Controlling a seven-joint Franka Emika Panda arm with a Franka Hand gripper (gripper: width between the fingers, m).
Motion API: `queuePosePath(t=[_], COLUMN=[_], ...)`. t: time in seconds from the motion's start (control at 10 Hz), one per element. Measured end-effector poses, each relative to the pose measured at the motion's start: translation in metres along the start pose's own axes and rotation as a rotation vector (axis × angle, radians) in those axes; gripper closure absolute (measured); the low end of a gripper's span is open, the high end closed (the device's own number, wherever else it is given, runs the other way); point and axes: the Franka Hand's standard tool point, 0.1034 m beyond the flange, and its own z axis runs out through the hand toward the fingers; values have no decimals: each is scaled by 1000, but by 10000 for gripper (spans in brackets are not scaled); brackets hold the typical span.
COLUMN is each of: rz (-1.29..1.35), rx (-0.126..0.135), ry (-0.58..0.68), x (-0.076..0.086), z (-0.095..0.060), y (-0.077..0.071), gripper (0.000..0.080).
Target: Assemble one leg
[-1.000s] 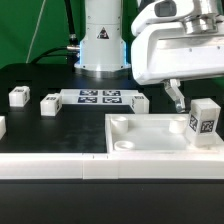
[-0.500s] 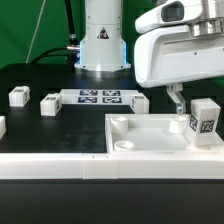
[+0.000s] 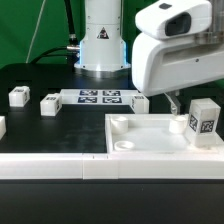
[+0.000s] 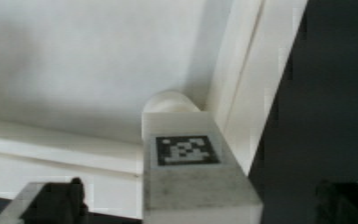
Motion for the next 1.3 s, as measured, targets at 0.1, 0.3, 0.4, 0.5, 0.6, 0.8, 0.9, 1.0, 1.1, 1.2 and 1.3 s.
queuePosePath(t=[0.1, 0.3, 0.4, 0.5, 0.6, 0.8, 0.9, 1.0, 1.1, 1.2, 1.3], rz=[1, 1, 1, 1, 1, 3, 23, 41, 40, 187, 346], rx=[1, 1, 1, 1, 0, 0, 0, 0, 0, 9, 13], ry=[-2, -3, -3, -3, -2, -1, -1, -1, -1, 15, 25], x=[-1, -1, -1, -1, -1, -1, -1, -1, -1, -1, -4], z=[1, 2, 2, 2, 2, 1, 1, 1, 1, 1, 2], y=[0, 0, 0, 0, 1, 2, 2, 2, 3, 2, 0], gripper=[150, 180, 180, 373, 373, 500, 500, 500, 500, 500, 500])
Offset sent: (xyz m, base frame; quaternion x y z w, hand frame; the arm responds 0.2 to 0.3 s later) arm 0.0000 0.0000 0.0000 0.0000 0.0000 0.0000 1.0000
